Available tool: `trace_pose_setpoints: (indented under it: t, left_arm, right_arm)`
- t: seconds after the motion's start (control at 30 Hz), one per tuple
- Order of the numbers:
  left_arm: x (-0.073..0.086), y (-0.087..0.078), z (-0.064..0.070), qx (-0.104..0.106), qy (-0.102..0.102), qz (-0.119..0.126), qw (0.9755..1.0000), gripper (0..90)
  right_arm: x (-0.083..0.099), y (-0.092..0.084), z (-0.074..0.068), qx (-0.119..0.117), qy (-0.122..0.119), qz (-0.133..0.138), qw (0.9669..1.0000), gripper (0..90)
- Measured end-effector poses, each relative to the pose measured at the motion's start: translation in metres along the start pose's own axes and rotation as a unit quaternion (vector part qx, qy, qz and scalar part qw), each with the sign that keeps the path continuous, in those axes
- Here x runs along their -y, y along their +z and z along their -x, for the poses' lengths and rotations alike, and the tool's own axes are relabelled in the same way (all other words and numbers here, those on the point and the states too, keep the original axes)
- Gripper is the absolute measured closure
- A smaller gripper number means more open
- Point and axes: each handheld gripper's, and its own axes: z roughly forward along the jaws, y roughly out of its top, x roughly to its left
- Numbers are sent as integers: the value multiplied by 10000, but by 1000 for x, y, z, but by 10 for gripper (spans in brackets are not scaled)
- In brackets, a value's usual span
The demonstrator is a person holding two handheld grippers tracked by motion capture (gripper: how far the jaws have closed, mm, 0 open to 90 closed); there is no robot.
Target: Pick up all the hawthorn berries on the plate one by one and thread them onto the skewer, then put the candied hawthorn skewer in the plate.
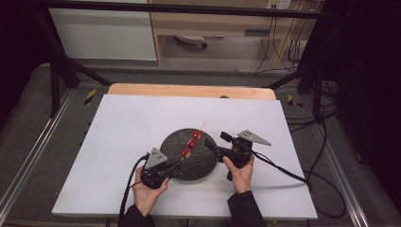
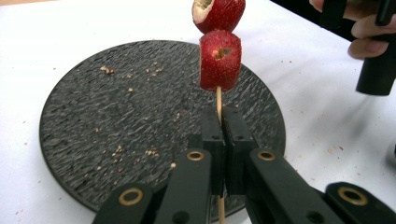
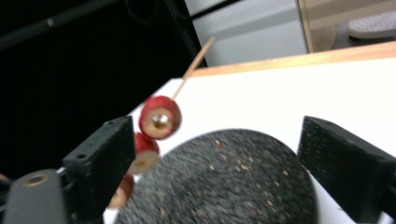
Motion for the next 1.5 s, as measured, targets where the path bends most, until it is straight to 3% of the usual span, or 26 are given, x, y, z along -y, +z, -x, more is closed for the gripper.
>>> trace_pose_setpoints:
  t: [0.17, 0.3, 0.47, 0.8, 1.0, 1.33, 1.5]
  left_arm:
    - [1, -4, -4, 14, 39, -67, 10000, 884]
    - [-1, -7, -7, 41, 36, -110, 9999, 883]
    - [-3, -11, -11, 11, 153, -224, 9996, 883]
    - [-18, -14, -22, 3, 325, -529, 9981, 883]
    - [-26, -11, -28, 0, 358, -689, 9970, 883]
    - [-37, -4, -33, -50, 481, -984, 9940, 882]
    - [-41, 3, -34, -65, 468, -1140, 9924, 882]
  right_arm:
    - [-1, -5, 7, 127, -310, -440, 9985, 38]
    - [1, -9, 11, 212, -536, -829, 9949, 7]
    - [9, -16, 18, 343, -940, -1343, 9859, 5]
    - [24, -40, 33, 323, -1504, -1933, 9690, 5]
    - [32, -54, 45, 350, -1437, -2047, 9676, 6]
    - [41, -75, 59, 380, -1222, -2034, 9707, 7]
    - [42, -79, 62, 397, -1223, -2080, 9696, 7]
